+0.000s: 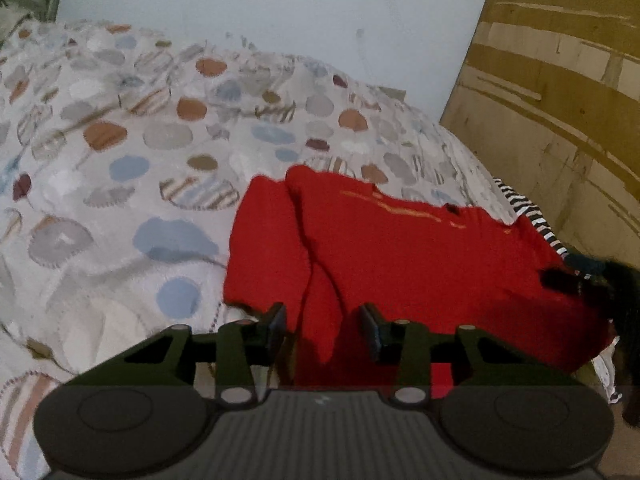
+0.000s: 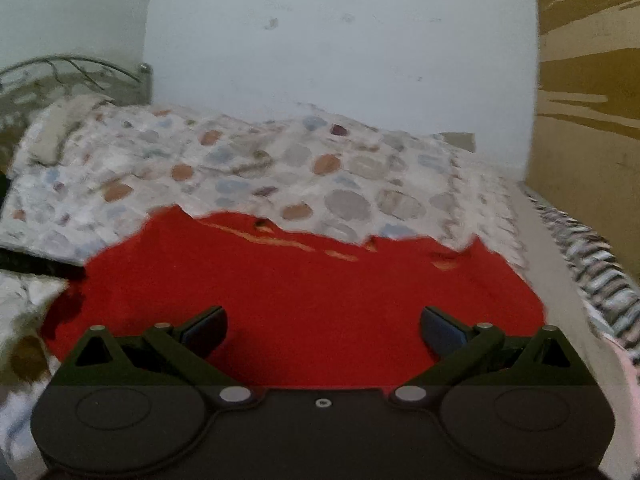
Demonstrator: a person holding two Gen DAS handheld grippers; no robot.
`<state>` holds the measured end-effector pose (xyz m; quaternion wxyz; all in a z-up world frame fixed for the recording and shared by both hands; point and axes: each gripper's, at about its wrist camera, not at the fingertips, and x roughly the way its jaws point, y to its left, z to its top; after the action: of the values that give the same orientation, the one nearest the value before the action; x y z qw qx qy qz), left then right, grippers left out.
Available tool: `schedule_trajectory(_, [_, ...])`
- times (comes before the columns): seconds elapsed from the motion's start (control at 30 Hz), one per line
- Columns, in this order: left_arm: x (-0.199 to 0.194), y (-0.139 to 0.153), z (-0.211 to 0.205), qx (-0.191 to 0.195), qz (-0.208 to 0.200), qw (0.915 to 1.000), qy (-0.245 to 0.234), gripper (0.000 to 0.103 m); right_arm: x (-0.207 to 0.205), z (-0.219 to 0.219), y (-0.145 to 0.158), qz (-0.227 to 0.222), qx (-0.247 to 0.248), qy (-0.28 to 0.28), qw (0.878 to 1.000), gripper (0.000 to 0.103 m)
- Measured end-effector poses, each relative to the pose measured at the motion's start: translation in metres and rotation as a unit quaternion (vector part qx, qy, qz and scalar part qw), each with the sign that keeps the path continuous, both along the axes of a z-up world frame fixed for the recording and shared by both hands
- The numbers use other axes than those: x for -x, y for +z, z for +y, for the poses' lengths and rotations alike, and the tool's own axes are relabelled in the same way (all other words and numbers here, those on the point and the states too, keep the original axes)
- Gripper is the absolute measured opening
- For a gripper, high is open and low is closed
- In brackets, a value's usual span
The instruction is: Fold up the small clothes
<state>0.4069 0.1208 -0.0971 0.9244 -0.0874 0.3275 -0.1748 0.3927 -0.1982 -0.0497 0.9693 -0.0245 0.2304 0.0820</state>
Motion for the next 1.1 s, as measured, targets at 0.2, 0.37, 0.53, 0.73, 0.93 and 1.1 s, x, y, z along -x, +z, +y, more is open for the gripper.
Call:
schedule_trajectory(0.2, [-0.005,-0.009,0.008,0.034,0.027,0.9991,0.006,0.012,-0.083,0.023,0.020,0.043,-0.080,0.106,0.990,0.097])
schedule_trajectory(0.37, [-0.005,-0.008,0.010,0.053,0.025,0.9980,0.023,0.006,-0.151,0.071,0.025,0.075,-0.079,0.179,0.978,0.081])
schedule_trajectory(0.53, [-0.004,-0.006,0.008,0.060,0.027,0.9971,0.039,0.006,-0.197,0.118,0.021,0.110,-0.075,0.221,0.966,0.080])
schedule_trajectory(0.73, [-0.002,-0.006,0.011,0.072,0.022,0.9960,0.049,0.005,-0.221,0.146,0.002,0.147,-0.037,0.228,0.962,0.021])
schedule_trajectory(0.93, [0.019,0.007,0.015,0.077,-0.042,0.9936,0.072,0.004,-0.210,0.125,0.013,0.087,-0.066,0.191,0.975,0.006])
schedule_trajectory(1.1, [0.010,-0.008,0.019,0.102,-0.011,0.9893,0.104,0.004,-0.215,0.120,0.007,0.080,-0.070,0.167,0.980,0.005])
